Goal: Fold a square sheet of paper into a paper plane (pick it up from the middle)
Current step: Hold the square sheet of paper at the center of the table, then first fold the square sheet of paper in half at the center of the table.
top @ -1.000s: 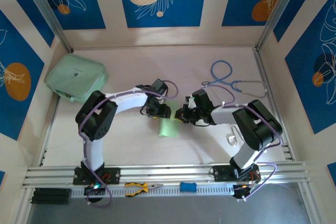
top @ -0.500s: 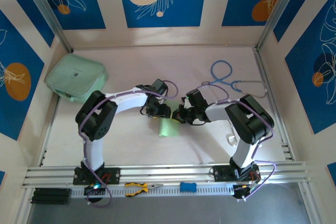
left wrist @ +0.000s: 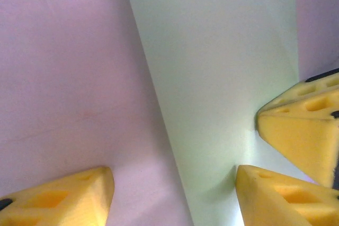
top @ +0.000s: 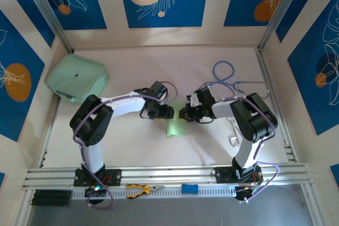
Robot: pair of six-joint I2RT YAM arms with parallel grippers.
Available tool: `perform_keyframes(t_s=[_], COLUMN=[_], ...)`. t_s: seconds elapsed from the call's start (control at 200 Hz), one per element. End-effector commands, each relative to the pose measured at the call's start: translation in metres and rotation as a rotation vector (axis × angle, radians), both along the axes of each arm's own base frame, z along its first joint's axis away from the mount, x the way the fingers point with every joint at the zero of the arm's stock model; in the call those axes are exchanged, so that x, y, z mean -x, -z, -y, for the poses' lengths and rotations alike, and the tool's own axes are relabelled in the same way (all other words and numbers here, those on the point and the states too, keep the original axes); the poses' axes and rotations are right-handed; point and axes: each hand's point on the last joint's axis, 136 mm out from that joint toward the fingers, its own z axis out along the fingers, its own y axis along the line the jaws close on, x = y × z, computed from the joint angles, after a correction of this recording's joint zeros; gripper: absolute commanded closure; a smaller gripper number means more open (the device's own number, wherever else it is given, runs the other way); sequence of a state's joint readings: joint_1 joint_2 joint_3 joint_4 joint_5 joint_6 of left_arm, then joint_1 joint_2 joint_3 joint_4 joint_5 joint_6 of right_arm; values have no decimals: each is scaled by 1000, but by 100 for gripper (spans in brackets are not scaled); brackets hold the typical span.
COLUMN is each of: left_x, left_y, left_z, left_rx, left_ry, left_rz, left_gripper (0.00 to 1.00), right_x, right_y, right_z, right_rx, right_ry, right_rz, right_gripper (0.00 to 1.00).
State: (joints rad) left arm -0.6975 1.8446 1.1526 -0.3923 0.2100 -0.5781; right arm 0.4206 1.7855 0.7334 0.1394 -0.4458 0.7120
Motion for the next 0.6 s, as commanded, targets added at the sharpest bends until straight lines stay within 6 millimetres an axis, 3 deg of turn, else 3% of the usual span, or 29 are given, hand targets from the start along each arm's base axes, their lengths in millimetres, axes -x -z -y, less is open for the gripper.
perform_keyframes(t_s=[0.0, 0.145, 0.39, 0.595], left_x=[-12, -8, -5, -6], left_y=[-35, -56, -63, -49], left_z=[6, 11, 41, 53], left_rx=[95, 195, 445, 504], left_ry=[-41, -42, 4, 20], left_rz=[95, 123, 60, 5], left_gripper=[37, 50, 100, 100], right_x=[18, 16, 15, 15], right_y=[24, 22, 24, 26], right_z=[12, 9, 10, 11], right_rx=[74, 74, 87, 99], right_ry=[-62, -108, -113, -105], right_rz=[-64, -51, -53, -60], right_gripper=[100, 100, 100, 100])
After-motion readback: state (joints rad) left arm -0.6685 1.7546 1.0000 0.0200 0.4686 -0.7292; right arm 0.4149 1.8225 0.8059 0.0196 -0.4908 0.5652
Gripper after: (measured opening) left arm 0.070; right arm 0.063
